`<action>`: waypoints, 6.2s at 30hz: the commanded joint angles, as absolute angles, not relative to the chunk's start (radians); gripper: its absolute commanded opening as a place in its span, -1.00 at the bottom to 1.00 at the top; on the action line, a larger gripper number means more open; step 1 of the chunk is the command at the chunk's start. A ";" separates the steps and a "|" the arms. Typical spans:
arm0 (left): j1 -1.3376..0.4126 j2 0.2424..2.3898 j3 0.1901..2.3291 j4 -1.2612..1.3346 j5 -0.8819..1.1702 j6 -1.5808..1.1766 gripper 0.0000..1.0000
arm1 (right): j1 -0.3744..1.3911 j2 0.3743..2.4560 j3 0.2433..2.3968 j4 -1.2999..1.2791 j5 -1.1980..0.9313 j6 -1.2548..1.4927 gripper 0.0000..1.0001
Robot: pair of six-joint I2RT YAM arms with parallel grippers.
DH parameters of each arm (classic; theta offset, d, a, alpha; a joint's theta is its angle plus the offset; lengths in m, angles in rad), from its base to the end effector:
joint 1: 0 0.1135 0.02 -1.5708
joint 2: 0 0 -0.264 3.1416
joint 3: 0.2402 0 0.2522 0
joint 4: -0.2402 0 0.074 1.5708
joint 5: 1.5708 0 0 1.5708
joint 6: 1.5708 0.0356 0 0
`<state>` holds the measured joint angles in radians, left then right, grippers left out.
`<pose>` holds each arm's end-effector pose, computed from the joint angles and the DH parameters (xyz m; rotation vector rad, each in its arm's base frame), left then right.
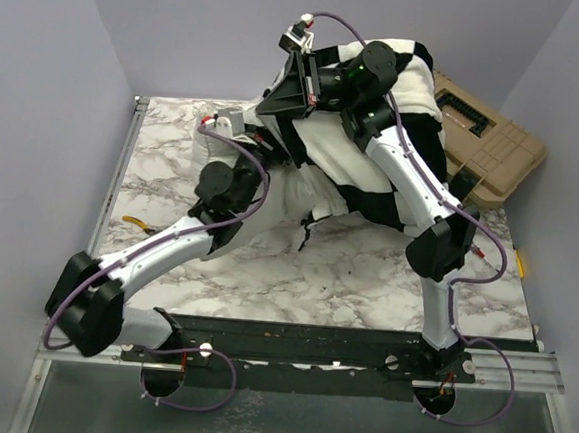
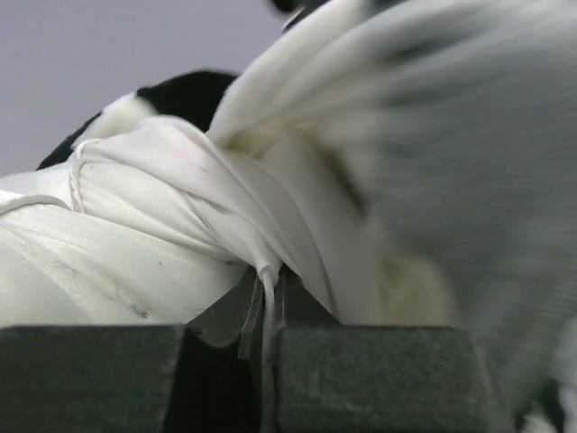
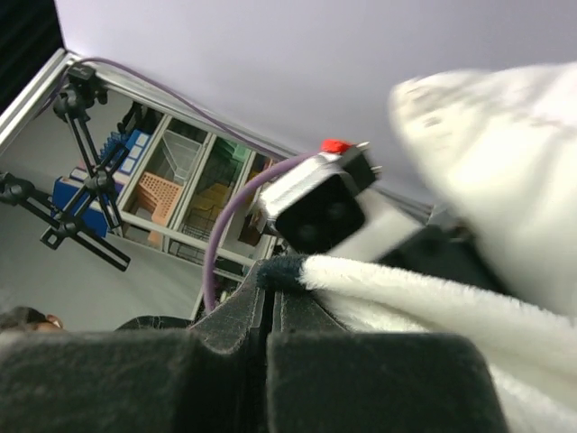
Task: Put the pillow into the pillowcase
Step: Stuff the pillow into the pillowcase.
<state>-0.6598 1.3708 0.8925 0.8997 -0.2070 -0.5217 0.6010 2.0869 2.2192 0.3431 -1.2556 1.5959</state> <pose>0.2510 -0.1854 0.3573 -0.1086 1.2033 -0.9231 0.3609 0.2885 0.4738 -0.7331 1.8657 2.3088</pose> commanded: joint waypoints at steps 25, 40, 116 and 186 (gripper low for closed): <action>-0.752 1.316 0.857 0.880 -0.180 -0.394 -1.00 | 0.686 2.148 2.192 0.255 -1.259 1.518 -1.00; -0.537 1.245 0.953 -0.085 -0.411 -0.603 -0.02 | 0.603 2.181 2.058 -0.734 -0.872 0.662 -1.00; -0.698 1.349 0.637 0.693 -0.492 -0.538 -1.00 | 0.455 1.934 1.899 -0.780 -0.456 0.172 0.90; -0.412 1.506 1.537 -1.108 -0.274 -0.609 0.78 | 0.487 1.914 1.622 -0.454 -0.967 0.654 -1.00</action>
